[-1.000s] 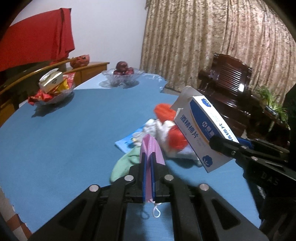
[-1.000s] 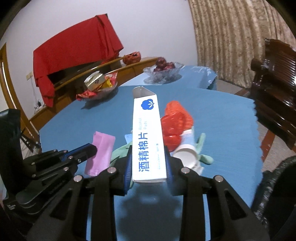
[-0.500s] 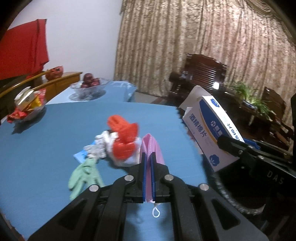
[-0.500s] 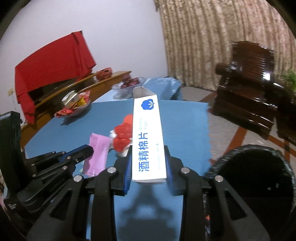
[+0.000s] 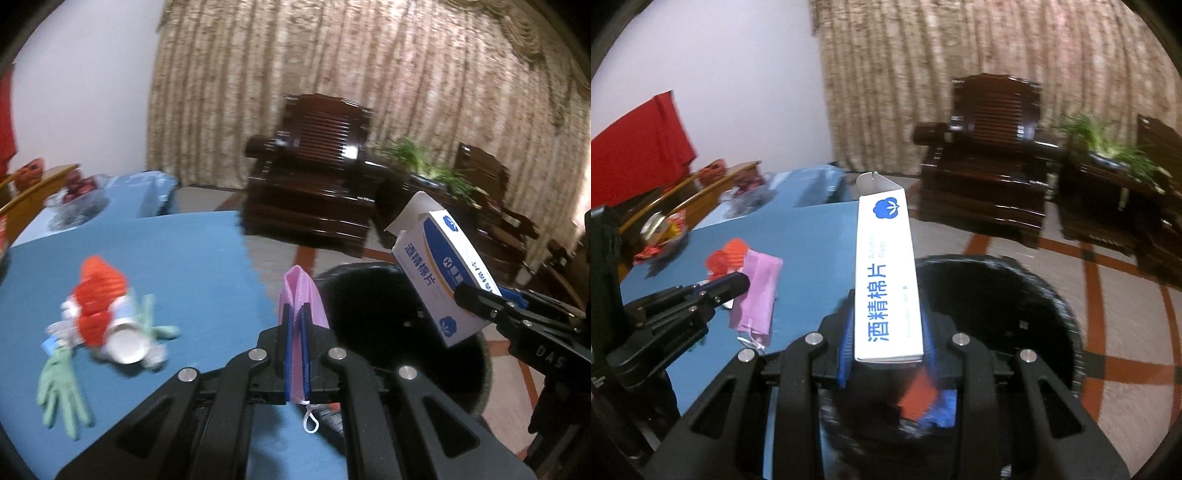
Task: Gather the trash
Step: 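Move both grippers over the bin and release the mask and box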
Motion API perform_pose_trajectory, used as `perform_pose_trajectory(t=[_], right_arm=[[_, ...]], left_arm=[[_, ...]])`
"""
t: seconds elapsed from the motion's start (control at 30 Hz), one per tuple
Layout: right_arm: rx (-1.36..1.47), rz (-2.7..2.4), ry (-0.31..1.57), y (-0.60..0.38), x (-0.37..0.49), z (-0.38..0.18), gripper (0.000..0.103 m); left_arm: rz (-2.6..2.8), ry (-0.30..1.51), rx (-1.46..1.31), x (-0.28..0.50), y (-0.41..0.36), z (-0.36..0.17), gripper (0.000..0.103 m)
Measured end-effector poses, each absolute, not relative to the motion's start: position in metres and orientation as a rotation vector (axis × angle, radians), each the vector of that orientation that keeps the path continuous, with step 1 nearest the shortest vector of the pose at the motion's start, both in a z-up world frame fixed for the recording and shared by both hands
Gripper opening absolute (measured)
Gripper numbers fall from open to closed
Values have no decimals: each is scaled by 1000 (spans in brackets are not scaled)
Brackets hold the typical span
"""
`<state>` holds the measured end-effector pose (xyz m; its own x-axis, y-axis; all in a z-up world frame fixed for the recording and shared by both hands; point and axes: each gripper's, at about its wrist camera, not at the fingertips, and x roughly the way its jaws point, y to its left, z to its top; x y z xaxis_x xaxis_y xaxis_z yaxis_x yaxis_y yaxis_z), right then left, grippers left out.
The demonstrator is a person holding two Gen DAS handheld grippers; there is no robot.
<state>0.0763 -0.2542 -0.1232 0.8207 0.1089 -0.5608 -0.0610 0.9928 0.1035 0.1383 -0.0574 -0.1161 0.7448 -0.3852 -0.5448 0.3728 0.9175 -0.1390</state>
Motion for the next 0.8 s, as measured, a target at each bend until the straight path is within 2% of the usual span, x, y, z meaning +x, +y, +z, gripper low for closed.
perform_pose_trajectory(t=[0.3,0.53,0.57,0.6,0.63,0.67,0.73,0.8], right_arm=[[97,-26,634,-307,77,-147,30],[107,-48,662,-316,80,-161,33],[101,-55,666,-317,80,-163,37],[93,-72,669,-316,81,-164,50],[89,-84,671,-315,80,-165,55],[85,-96,669,-316,79,-166,62],[75,-120,662,-316,76,-166,73],[75,-141,641,-316,72,-164,94]], left_arm=[[-557,629,18,157,-133,-123,4],[-592,659,29,166,-150,-129,7],[-593,667,25,167,-150,-130,17],[-591,675,20,168,-150,-130,27],[-583,676,9,169,-148,-130,47],[-576,671,-2,168,-145,-129,54],[-569,666,-9,166,-138,-127,56],[-543,649,-3,163,-130,-124,67]])
